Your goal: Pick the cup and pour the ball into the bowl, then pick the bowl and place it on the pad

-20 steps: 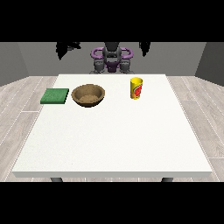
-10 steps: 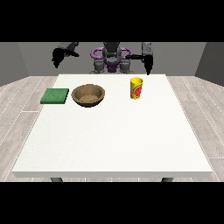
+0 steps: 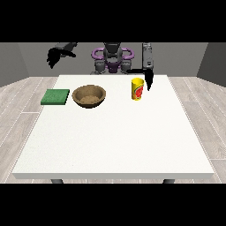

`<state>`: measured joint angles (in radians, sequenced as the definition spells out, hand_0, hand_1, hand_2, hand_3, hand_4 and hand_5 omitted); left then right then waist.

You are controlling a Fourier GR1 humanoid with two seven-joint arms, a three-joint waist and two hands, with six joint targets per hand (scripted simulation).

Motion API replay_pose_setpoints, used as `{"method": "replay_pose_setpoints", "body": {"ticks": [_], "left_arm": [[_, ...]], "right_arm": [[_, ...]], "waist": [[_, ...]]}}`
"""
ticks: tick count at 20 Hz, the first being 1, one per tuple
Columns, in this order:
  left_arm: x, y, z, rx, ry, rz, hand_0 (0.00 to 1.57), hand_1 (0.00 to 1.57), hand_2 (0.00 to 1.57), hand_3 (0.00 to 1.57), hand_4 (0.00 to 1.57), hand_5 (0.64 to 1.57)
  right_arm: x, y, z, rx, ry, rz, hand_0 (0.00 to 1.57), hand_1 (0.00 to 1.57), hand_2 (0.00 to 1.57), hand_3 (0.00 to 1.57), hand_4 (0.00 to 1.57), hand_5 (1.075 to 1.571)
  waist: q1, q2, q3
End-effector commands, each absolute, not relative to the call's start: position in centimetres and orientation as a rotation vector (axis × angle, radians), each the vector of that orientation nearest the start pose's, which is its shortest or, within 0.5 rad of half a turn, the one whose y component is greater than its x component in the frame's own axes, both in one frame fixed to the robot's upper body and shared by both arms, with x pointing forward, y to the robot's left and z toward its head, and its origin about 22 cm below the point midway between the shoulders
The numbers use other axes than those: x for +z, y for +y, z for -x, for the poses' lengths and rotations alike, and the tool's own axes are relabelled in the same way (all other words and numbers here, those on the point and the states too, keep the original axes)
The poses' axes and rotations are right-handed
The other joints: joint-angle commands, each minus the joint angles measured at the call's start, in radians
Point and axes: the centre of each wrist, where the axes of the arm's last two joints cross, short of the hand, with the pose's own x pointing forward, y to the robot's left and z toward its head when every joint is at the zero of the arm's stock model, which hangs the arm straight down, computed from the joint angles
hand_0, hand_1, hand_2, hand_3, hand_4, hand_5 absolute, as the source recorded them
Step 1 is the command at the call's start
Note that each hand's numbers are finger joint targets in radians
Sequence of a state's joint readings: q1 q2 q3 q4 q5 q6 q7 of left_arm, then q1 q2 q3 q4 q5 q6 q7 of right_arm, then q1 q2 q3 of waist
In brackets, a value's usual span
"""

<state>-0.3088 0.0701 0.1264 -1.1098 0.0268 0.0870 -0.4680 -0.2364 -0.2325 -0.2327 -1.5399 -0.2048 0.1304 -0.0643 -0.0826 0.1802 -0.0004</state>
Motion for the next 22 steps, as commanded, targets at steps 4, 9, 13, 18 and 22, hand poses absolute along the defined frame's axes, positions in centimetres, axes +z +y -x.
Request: {"method": "replay_pose_setpoints", "body": {"ticks": [4, 9, 13, 18, 22], "left_arm": [[-4.5, 22.5, -33.2, 0.038, -1.888, -0.156, 0.00, 0.00, 0.00, 0.00, 0.00, 1.448], [-6.7, 26.3, -31.8, -0.033, -1.920, -0.464, 1.27, 1.27, 1.57, 1.57, 1.02, 1.569], [-6.4, 26.7, -32.8, -0.028, -1.874, -0.547, 1.30, 1.30, 1.57, 1.57, 1.13, 1.552], [-5.6, 23.0, -33.2, -0.305, -1.822, -0.712, 1.29, 1.29, 1.57, 1.57, 1.16, 1.549], [-2.4, 16.9, -35.8, -0.440, -1.823, -0.784, 1.30, 1.30, 1.57, 1.57, 1.19, 1.539]], "right_arm": [[10.5, -34.6, -30.4, 0.007, -1.896, 0.014, 0.00, 0.00, 0.00, 0.00, 0.15, 1.571], [12.3, -34.6, -30.1, 0.048, -1.965, 0.001, 0.00, 0.00, 0.00, 0.00, 0.00, 1.571], [13.0, -37.7, -29.5, 0.066, -1.923, -0.003, 0.00, 0.00, 0.00, 0.19, 0.00, 1.571], [10.2, -37.1, -30.1, -0.010, -1.769, 0.022, 0.00, 0.00, 0.00, 0.16, 0.13, 1.570], [9.3, -37.6, -30.5, 0.000, -1.681, 0.007, 0.00, 0.00, 0.00, 0.22, 0.22, 1.569]], "waist": [[-0.032, 0.023, 0.0001], [-0.089, 0.093, -0.0007], [-0.113, 0.072, -0.0001], [-0.052, -0.120, 0.0029], [-0.065, -0.217, 0.0052]]}}
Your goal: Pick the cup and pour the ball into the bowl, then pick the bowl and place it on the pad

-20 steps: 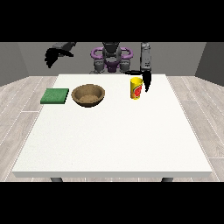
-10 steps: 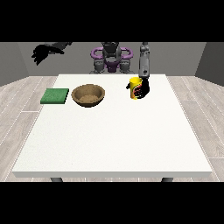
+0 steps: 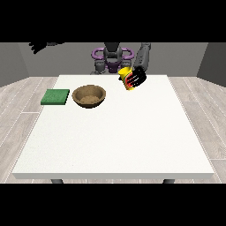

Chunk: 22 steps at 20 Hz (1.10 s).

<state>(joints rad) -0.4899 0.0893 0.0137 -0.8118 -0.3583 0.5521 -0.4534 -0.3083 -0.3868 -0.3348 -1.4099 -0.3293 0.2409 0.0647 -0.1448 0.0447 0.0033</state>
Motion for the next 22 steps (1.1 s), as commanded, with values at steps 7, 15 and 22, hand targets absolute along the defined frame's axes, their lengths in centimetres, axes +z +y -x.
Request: {"method": "replay_pose_setpoints", "body": {"ticks": [7, 15, 22], "left_arm": [[-2.4, 10.7, -36.4, -0.911, -1.710, -0.983, 1.30, 1.30, 1.57, 1.57, 1.12, 1.559], [0.3, 5.8, -36.2, -1.119, -1.584, -1.136, 1.25, 1.25, 1.57, 1.57, 1.09, 1.567], [2.5, 6.3, -38.2, -1.283, -1.490, -1.322, 0.00, 0.00, 1.57, 1.43, 0.87, 1.559]], "right_arm": [[6.1, -38.6, -29.8, -0.063, -1.587, 0.002, 0.00, 0.00, 0.00, 0.17, 0.35, 1.568], [5.0, -37.8, -31.0, -0.069, -1.561, -0.024, 0.00, 0.00, 0.00, 0.00, 0.43, 1.570], [4.7, -39.8, -29.7, -0.107, -1.575, -0.014, 0.00, 0.00, 0.00, 0.24, 0.45, 1.570]], "waist": [[0.030, -0.175, 0.0030], [0.032, -0.193, -0.0021], [0.045, -0.181, -0.0028]]}}
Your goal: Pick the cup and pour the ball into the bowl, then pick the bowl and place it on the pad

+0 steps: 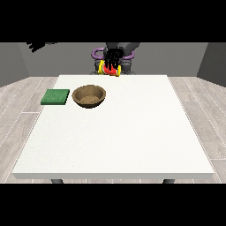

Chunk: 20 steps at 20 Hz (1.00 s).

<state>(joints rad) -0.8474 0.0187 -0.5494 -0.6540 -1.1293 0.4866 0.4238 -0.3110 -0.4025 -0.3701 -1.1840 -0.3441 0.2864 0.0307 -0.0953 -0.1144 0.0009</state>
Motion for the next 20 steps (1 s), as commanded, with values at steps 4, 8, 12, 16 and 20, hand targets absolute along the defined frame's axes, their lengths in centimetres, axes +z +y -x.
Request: {"method": "replay_pose_setpoints", "body": {"ticks": [4, 8, 12, 16, 20], "left_arm": [[2.7, 5.2, -37.7, -1.327, -1.504, -1.409, 0.00, 0.00, 1.57, 1.41, 0.76, 1.545], [3.7, 7.0, -38.7, -1.400, -1.465, -1.442, 0.89, 0.89, 1.57, 1.52, 0.56, 1.541], [0.7, 5.1, -36.3, -1.496, -1.466, -1.465, 0.00, 0.00, 0.64, 1.50, 0.50, 1.545], [1.8, 4.2, -36.1, -1.576, -1.469, -1.443, 0.00, 0.00, 1.15, 1.55, 0.86, 1.571], [5.2, 5.0, -38.8, -1.764, -1.391, -1.623, 0.00, 0.00, 1.49, 1.57, 0.97, 1.568]], "right_arm": [[4.1, -39.9, -29.3, -0.102, -1.602, -0.009, 0.00, 0.00, 0.00, 0.33, 0.43, 1.571], [3.9, -38.8, -29.3, -0.100, -1.570, -0.027, 0.00, 0.00, 0.00, 0.43, 0.43, 1.571], [5.6, -39.6, -30.0, -0.113, -1.606, -0.031, 0.00, 0.00, 0.00, 0.38, 0.44, 1.570], [3.5, -38.5, -29.2, -0.104, -1.597, -0.053, 0.00, 0.00, 0.00, 0.27, 0.46, 1.570], [5.8, -38.2, -31.1, -0.123, -1.670, -0.068, 0.00, 0.00, 0.00, 0.30, 0.47, 1.570]], "waist": [[0.014, 0.020, -0.0006], [0.007, -0.005, -0.0009], [0.005, 0.033, -0.0010], [-0.001, 0.031, -0.0008], [-0.007, 0.091, 0.0000]]}}
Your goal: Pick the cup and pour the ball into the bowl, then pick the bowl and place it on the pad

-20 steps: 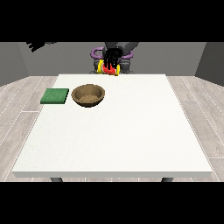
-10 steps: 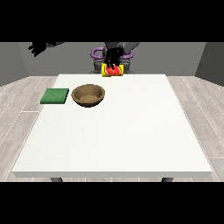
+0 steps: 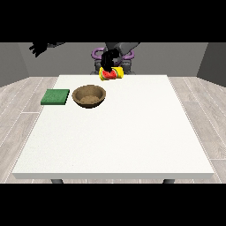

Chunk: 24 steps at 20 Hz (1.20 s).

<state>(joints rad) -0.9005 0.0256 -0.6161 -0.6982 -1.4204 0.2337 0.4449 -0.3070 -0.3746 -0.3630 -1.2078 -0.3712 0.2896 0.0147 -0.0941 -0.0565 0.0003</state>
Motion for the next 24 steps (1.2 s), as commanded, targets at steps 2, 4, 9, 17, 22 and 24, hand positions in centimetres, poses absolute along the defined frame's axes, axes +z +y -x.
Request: {"method": "replay_pose_setpoints", "body": {"ticks": [2, 4, 9, 17, 22, 24], "left_arm": [[4.4, 5.5, -39.0, -1.953, -1.247, -1.862, 1.53, 1.53, 1.57, 1.57, 1.21, 1.531], [3.9, 5.1, -38.8, -2.035, -1.172, -1.860, 1.52, 1.52, 1.57, 1.57, 1.22, 1.533], [3.0, 2.9, -36.8, -2.063, -1.221, -1.821, 1.52, 1.52, 1.57, 1.57, 1.26, 1.508], [4.9, 5.2, -38.5, -2.023, -1.211, -1.795, 1.52, 1.52, 1.57, 1.57, 1.29, 1.487], [5.4, 7.4, -38.2, -1.498, -1.536, -1.451, 1.33, 1.33, 1.57, 1.57, 1.02, 1.544], [4.6, 8.7, -37.5, -1.381, -1.599, -1.378, 0.28, 0.28, 1.49, 1.57, 0.90, 1.570]], "right_arm": [[5.8, -39.0, -30.9, -0.093, -1.637, -0.077, 0.00, 0.00, 0.00, 0.32, 0.48, 1.570], [7.0, -37.9, -32.0, -0.114, -1.657, -0.087, 0.00, 0.00, 0.00, 0.27, 0.47, 1.570], [4.0, -39.8, -29.6, -0.140, -1.618, -0.055, 0.00, 0.00, 0.00, 0.28, 0.47, 1.570], [5.8, -37.2, -31.4, -0.119, -1.609, -0.085, 0.00, 0.00, 0.00, 0.28, 0.52, 1.569], [4.9, -38.9, -30.0, -0.186, -1.616, -0.001, 0.00, 0.00, 0.00, 0.32, 0.52, 1.568], [4.6, -39.7, -29.7, -0.230, -1.578, 0.064, 0.00, 0.00, 0.00, 0.32, 0.52, 1.568]], "waist": [[-0.038, 0.018, 0.0025], [-0.015, 0.016, 0.0006], [0.016, -0.004, 0.0000], [0.030, 0.003, -0.0006], [0.123, 0.003, -0.0032], [0.207, -0.024, -0.0032]]}}
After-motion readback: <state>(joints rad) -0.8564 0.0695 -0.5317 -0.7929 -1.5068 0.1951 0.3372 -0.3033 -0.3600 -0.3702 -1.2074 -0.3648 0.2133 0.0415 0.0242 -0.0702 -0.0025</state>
